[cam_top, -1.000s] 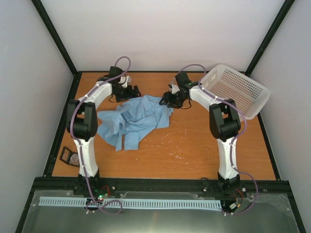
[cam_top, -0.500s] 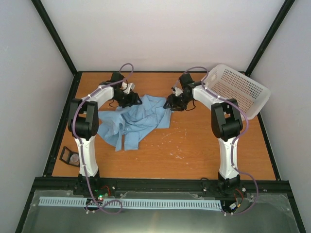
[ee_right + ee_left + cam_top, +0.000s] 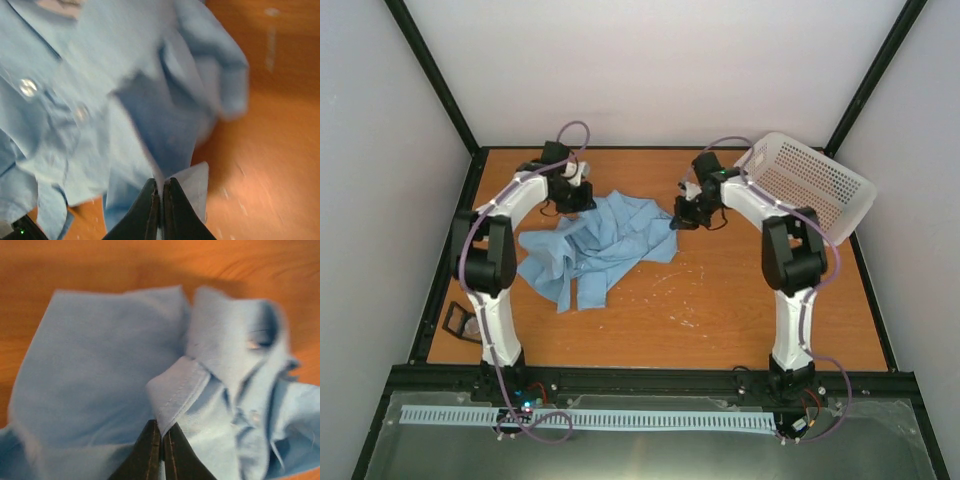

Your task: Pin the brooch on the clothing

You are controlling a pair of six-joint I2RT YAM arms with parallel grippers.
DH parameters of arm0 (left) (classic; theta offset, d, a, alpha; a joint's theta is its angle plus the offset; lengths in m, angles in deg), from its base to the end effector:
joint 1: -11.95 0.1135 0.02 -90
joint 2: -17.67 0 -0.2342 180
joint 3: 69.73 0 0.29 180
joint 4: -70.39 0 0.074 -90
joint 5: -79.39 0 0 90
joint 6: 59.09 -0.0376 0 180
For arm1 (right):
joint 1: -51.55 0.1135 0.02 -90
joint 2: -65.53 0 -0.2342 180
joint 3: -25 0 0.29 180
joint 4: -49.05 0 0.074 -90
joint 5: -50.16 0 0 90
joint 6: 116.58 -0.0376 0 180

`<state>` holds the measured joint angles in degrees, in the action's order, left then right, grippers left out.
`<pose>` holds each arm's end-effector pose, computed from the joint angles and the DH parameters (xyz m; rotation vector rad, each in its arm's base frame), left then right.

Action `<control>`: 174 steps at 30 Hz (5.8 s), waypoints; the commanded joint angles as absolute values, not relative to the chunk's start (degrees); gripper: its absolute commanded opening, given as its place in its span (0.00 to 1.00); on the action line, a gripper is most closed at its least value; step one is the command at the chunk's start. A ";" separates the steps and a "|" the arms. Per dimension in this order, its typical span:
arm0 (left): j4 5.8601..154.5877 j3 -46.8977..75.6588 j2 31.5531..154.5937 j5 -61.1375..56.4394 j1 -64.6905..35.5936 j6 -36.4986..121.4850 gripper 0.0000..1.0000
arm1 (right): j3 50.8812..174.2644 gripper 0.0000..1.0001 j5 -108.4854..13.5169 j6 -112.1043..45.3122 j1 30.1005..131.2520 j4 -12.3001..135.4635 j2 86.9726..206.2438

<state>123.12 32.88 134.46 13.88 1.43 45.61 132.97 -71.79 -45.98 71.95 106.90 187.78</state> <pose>0.4388 -0.0973 0.1520 0.0216 2.7604 -0.7071 0.4228 0.1785 0.1392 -0.1556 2.8948 0.9345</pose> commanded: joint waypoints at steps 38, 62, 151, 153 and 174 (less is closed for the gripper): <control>119.97 13.25 86.08 14.84 2.11 54.63 0.01 | 89.81 0.83 -83.06 -39.94 75.00 74.02 156.06; 119.61 50.82 85.01 3.28 2.28 51.92 0.01 | 141.79 0.03 -44.89 -35.20 77.83 96.76 144.45; 119.80 -10.20 82.45 9.76 12.30 60.03 0.97 | 108.24 0.65 -28.20 -41.80 69.80 106.37 178.12; 119.85 -10.10 82.80 10.18 12.39 60.63 0.95 | 111.46 0.67 -27.58 -39.93 69.83 108.58 177.63; 111.35 -14.31 104.65 17.32 3.37 67.91 0.51 | 114.88 0.72 -52.47 -38.82 73.52 108.74 162.33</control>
<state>111.85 -12.23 104.97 19.48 4.64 63.53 116.60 -50.94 -38.40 73.68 108.93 165.32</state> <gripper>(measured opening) 0.511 0.718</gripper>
